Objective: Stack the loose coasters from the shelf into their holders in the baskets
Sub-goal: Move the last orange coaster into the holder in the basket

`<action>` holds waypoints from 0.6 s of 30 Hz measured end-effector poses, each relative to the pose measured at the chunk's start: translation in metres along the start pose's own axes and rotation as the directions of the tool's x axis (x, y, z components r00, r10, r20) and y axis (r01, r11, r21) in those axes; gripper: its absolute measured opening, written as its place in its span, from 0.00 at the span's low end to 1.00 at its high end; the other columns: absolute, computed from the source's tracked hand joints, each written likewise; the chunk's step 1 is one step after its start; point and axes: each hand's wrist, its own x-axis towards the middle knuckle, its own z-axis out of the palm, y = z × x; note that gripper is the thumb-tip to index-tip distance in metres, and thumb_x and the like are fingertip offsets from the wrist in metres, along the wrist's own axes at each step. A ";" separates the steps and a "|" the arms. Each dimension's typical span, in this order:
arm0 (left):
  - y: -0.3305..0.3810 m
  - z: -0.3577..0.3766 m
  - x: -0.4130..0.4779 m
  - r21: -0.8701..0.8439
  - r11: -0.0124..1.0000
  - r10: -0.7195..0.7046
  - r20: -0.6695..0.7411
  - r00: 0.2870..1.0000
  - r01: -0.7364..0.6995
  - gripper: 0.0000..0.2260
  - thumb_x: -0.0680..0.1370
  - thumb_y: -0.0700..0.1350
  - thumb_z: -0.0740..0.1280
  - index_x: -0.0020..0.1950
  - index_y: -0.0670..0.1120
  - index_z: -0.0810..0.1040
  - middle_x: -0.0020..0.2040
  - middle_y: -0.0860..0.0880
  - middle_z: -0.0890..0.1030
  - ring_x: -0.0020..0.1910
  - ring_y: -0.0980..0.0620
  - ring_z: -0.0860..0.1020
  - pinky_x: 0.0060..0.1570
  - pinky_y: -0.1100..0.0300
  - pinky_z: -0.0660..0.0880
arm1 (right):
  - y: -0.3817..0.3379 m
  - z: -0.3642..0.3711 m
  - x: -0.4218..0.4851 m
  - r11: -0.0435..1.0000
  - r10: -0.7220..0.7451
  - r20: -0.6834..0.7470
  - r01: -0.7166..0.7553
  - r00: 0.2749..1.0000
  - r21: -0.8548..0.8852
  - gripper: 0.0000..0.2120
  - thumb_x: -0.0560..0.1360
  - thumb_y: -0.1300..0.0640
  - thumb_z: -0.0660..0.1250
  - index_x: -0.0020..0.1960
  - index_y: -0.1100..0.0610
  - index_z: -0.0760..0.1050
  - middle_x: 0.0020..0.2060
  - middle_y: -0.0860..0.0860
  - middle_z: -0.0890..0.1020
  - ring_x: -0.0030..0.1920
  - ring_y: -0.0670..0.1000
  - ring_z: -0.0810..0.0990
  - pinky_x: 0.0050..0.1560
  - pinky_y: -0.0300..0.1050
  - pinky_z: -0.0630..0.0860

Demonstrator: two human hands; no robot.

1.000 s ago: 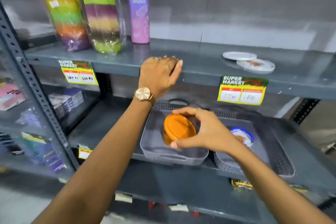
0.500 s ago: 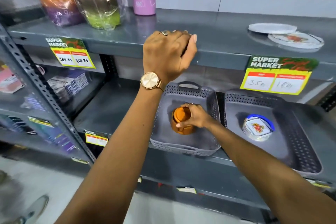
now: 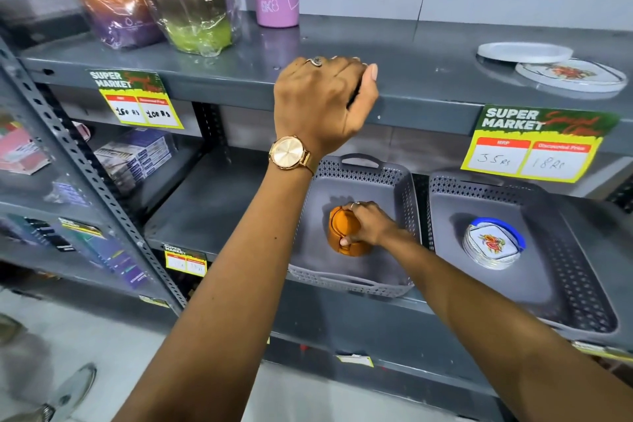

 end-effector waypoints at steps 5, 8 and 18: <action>0.000 0.000 0.000 0.017 1.000 0.004 0.005 1.000 -0.004 0.16 0.79 0.47 0.60 0.35 0.47 0.82 0.34 0.51 0.84 0.29 0.46 0.78 0.32 0.55 0.70 | 0.009 0.008 -0.005 0.998 -0.027 0.026 0.028 0.999 -0.059 0.42 0.72 0.43 0.69 0.78 0.51 0.51 0.79 0.57 0.51 0.78 0.61 0.42 0.76 0.59 0.48; 0.000 -0.001 0.000 0.028 1.000 0.011 0.016 1.000 -0.011 0.16 0.79 0.47 0.60 0.35 0.47 0.82 0.35 0.51 0.84 0.30 0.46 0.78 0.32 0.55 0.69 | 0.009 0.011 -0.011 0.994 -0.054 0.021 0.056 0.998 -0.095 0.43 0.74 0.41 0.64 0.79 0.51 0.44 0.79 0.55 0.46 0.78 0.59 0.39 0.76 0.57 0.41; 0.004 -0.016 0.008 0.040 0.999 0.017 0.229 0.973 -0.027 0.19 0.81 0.48 0.55 0.37 0.44 0.80 0.33 0.47 0.82 0.33 0.45 0.79 0.35 0.55 0.71 | -0.027 -0.032 -0.131 0.943 -0.278 -0.397 0.327 0.874 0.059 0.40 0.74 0.32 0.52 0.78 0.54 0.50 0.79 0.50 0.50 0.79 0.51 0.41 0.78 0.48 0.46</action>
